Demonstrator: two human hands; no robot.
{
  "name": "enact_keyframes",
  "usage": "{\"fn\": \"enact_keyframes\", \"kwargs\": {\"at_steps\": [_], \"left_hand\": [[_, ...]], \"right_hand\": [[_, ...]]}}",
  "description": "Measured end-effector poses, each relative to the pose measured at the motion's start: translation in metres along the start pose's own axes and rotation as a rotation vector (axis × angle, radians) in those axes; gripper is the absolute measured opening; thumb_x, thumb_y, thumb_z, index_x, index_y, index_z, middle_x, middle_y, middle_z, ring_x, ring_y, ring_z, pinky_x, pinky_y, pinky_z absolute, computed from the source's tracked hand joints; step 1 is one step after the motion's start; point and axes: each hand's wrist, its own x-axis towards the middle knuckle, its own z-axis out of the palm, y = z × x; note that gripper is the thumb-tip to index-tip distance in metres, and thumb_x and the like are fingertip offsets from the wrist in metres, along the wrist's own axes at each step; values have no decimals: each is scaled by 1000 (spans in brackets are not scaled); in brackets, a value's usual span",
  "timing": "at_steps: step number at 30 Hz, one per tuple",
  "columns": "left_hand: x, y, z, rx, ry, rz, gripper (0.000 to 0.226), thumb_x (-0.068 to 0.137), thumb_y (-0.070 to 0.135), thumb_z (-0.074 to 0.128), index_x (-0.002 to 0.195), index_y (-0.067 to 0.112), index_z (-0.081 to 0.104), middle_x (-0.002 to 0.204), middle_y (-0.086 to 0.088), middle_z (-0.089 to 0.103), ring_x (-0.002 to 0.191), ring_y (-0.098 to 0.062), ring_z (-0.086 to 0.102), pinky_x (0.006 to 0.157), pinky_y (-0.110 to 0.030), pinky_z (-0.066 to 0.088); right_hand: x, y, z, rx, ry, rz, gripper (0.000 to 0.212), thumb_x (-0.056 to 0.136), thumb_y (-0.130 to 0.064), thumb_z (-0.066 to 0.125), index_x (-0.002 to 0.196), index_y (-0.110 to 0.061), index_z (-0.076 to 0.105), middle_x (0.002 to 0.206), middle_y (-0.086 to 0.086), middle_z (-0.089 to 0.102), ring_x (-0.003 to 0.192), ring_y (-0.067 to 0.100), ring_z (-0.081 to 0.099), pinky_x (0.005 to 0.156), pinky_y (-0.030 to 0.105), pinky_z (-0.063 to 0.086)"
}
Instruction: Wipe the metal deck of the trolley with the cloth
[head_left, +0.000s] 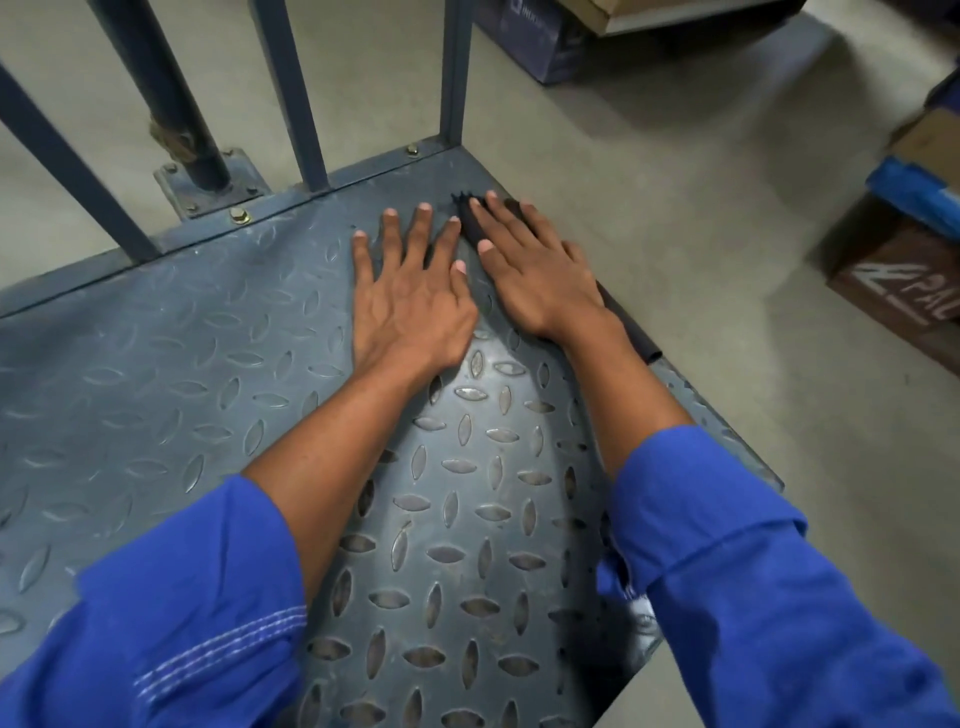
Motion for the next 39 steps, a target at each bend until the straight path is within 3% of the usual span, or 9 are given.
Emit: {"fn": "enact_keyframes", "kwargs": {"at_steps": [8, 15, 23, 25, 27, 30, 33, 36, 39], "left_hand": [[6, -2, 6, 14, 8, 7, 63, 111, 43, 15, 171, 24, 15, 180, -1, 6, 166, -29, 0, 133, -58, -3], [4, 0, 6, 27, 16, 1, 63, 112, 43, 14, 172, 25, 12, 180, -1, 4, 167, -29, -3, 133, -57, -4], [4, 3, 2, 35, 0, -4, 63, 111, 43, 16, 170, 21, 18, 180, -3, 6, 166, -30, -1, 133, -58, -4], [2, 4, -1, 32, -1, -17, 64, 111, 42, 17, 171, 21, 19, 180, -3, 8, 166, -30, 1, 133, -58, -3], [-5, 8, -4, 19, -8, -31, 64, 111, 42, 19, 171, 20, 19, 180, -5, 10, 166, -30, 2, 134, -56, -1], [-22, 11, -6, -6, -34, -31, 64, 112, 43, 18, 171, 18, 15, 180, -6, 8, 167, -28, 0, 134, -51, -3], [-51, 14, -7, -31, -47, -14, 66, 112, 44, 19, 172, 17, 13, 180, -5, 5, 167, -25, -2, 134, -48, -5], [-84, 21, -9, -29, -57, 28, 66, 112, 43, 18, 172, 16, 12, 180, -5, 4, 167, -25, -3, 134, -48, -6], [-110, 34, -9, -42, -71, 83, 65, 113, 42, 20, 171, 14, 12, 180, -5, 4, 167, -24, -3, 134, -48, -6]], "right_hand": [[63, -18, -7, 69, -57, -22, 54, 113, -44, 20, 166, -43, 11, 174, -21, 3, 161, 14, 3, 128, 56, 13], [35, 3, 5, 138, 30, 12, 52, 112, -49, 16, 164, -47, 15, 171, -29, 8, 159, 6, 4, 126, 47, 10], [102, -5, 3, 106, -31, -62, 64, 107, -58, 21, 167, -37, 15, 175, -14, 8, 160, 20, 16, 130, 46, 17], [91, -7, 0, 147, 25, -65, 63, 107, -57, 33, 165, -33, 26, 172, -8, 20, 155, 23, 28, 126, 45, 26], [76, -9, -1, 130, 214, -72, 59, 103, -53, 46, 155, -26, 44, 155, 4, 39, 140, 26, 45, 113, 47, 40], [66, -8, 2, 97, 349, -74, 50, 97, -44, 54, 139, -17, 61, 133, 11, 55, 124, 32, 53, 103, 46, 47], [55, -2, -1, 142, 258, -119, 48, 104, -37, 53, 144, -12, 62, 143, 15, 57, 131, 36, 54, 115, 41, 41], [22, 15, -8, 153, 202, -75, 49, 107, -39, 53, 153, -21, 54, 158, 7, 48, 143, 24, 48, 117, 27, 33], [-26, 38, -6, 168, 234, -20, 49, 106, -41, 52, 152, -24, 55, 155, 6, 51, 140, 23, 52, 115, 30, 38]]}}
